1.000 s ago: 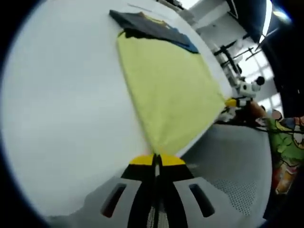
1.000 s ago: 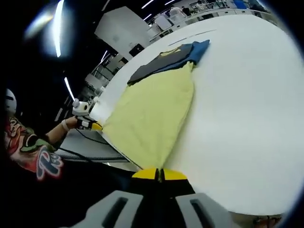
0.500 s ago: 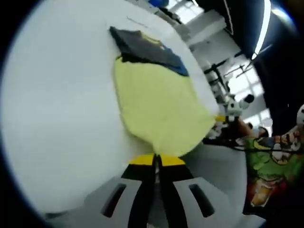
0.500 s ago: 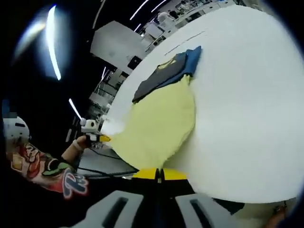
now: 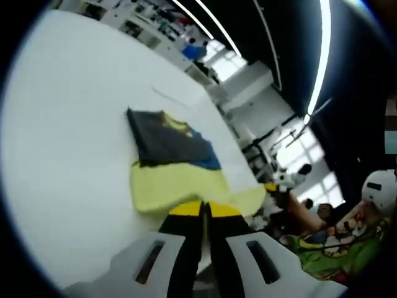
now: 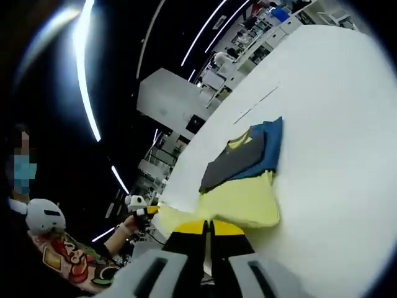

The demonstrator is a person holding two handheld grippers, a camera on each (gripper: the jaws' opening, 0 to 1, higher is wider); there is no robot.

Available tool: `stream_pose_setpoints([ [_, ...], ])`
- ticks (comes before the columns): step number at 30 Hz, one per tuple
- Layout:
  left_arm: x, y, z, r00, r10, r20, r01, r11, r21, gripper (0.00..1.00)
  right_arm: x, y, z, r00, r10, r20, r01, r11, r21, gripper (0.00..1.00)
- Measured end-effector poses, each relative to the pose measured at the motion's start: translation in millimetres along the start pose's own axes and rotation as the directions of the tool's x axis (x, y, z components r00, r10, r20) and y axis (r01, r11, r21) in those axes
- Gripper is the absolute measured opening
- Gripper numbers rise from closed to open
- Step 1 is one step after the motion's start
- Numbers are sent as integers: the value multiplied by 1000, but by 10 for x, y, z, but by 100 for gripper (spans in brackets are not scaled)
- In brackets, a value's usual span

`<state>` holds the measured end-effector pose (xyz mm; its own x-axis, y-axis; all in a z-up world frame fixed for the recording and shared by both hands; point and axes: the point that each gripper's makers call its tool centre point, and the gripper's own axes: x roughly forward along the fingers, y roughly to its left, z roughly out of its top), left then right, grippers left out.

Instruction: Fold the garment on the visible template until the final outline fits inside the template.

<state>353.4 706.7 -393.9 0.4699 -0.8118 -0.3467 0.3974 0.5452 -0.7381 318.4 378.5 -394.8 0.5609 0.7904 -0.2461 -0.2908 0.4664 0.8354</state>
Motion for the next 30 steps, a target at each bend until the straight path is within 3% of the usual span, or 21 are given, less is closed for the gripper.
stream_pose_setpoints([
  [3, 86, 15, 286, 997, -18, 69, 17, 1000, 2, 0, 90, 13, 193, 1000, 10, 27, -10, 1000, -13, 0],
  [5, 154, 25, 410, 996, -21, 86, 20, 1000, 2, 0, 170, 13, 356, 998, 16, 53, -15, 1000, -15, 0],
  [7, 217, 37, 505, 995, -12, 100, 8, 999, 43, 0, 236, 22, 489, 998, 23, 65, -22, 999, -25, 0],
  [15, 436, 203, 902, 988, 25, 153, -32, 999, 41, 0, 416, -202, 1026, 996, -18, 89, 23, 998, -56, 0],
  [22, 649, 445, 1166, 982, 76, 171, -84, 996, 41, 0, 612, -513, 1340, 994, -65, 86, 70, 996, -52, 0],
  [30, 959, 846, 1470, 971, 131, 200, -138, 990, 20, 0, 862, -882, 1577, 986, -134, 102, 138, 990, -28, 0],
])
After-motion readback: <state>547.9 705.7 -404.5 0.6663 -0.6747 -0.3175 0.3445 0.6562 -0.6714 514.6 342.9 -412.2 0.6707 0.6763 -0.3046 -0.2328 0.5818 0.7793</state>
